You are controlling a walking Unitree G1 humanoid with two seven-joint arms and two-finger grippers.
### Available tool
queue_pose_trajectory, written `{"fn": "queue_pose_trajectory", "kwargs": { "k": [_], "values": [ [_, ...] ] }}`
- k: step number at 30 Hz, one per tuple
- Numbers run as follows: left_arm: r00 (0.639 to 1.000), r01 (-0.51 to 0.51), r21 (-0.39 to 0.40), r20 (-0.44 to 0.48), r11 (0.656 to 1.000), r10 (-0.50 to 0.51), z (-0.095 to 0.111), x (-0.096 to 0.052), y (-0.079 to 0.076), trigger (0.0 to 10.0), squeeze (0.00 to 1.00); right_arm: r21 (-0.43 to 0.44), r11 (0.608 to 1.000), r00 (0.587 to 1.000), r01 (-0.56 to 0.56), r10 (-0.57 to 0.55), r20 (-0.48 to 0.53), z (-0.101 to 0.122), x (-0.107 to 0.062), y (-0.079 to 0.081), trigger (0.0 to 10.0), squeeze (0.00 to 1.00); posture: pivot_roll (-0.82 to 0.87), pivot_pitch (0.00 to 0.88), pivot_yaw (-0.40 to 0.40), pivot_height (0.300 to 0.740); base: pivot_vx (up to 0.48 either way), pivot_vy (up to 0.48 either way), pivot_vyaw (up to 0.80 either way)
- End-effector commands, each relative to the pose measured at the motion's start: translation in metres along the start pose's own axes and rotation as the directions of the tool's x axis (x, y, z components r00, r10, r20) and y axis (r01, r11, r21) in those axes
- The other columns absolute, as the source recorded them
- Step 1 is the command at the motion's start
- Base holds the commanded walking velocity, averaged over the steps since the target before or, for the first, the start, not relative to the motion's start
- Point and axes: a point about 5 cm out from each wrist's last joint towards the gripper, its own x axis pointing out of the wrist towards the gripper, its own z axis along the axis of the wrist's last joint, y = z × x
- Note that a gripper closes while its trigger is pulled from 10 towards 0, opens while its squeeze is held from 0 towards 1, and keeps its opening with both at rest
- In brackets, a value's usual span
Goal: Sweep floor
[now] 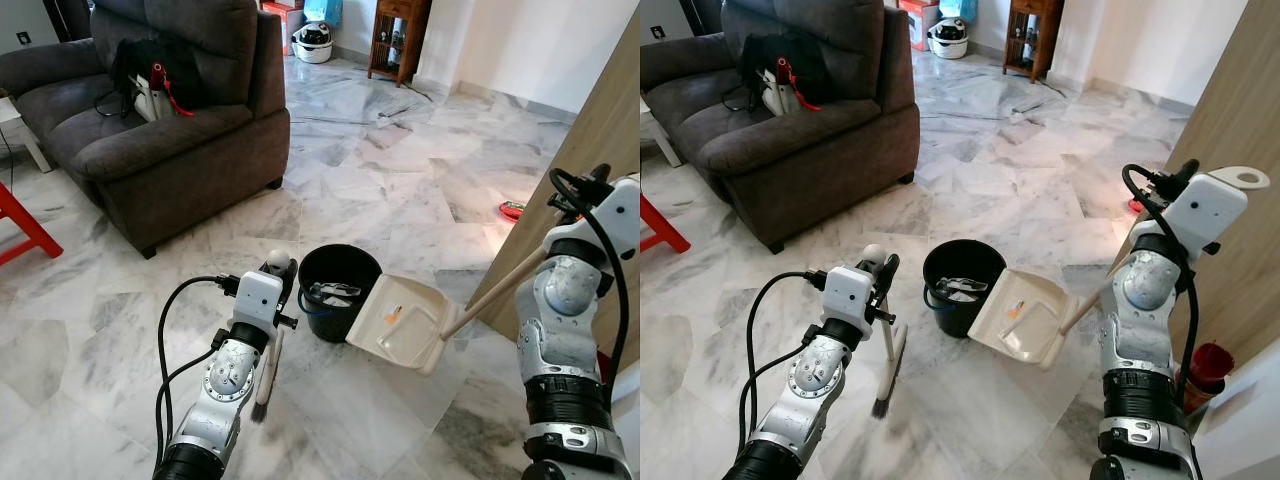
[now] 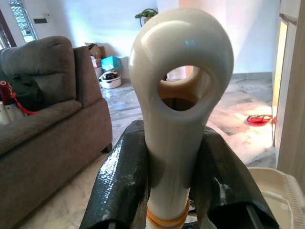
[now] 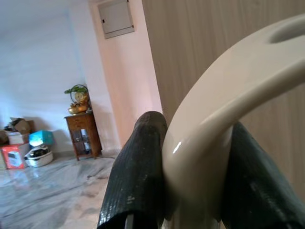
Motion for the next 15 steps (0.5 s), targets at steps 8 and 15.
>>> {"fn": "queue_pose_trajectory", "kwargs": {
  "k": [8,15],
  "values": [
    [0.997,0.012,0.030,0.073,0.999,-0.014,0.013,0.003,0.000,10.0,0.00,0.222,0.966,0.987,-0.131,0.105,0.125,0.031,-0.002,0.027,10.0,0.00,0.02,0.000,-0.008,0.740,0.000,0.000,0.00],
    [0.997,0.015,0.038,0.077,0.999,-0.018,0.014,0.003,-0.001,10.0,0.00,0.260,0.955,0.985,-0.147,0.116,0.131,0.034,-0.003,0.031,10.0,0.00,0.03,0.000,-0.010,0.740,0.000,0.000,0.00]
  ]
}}
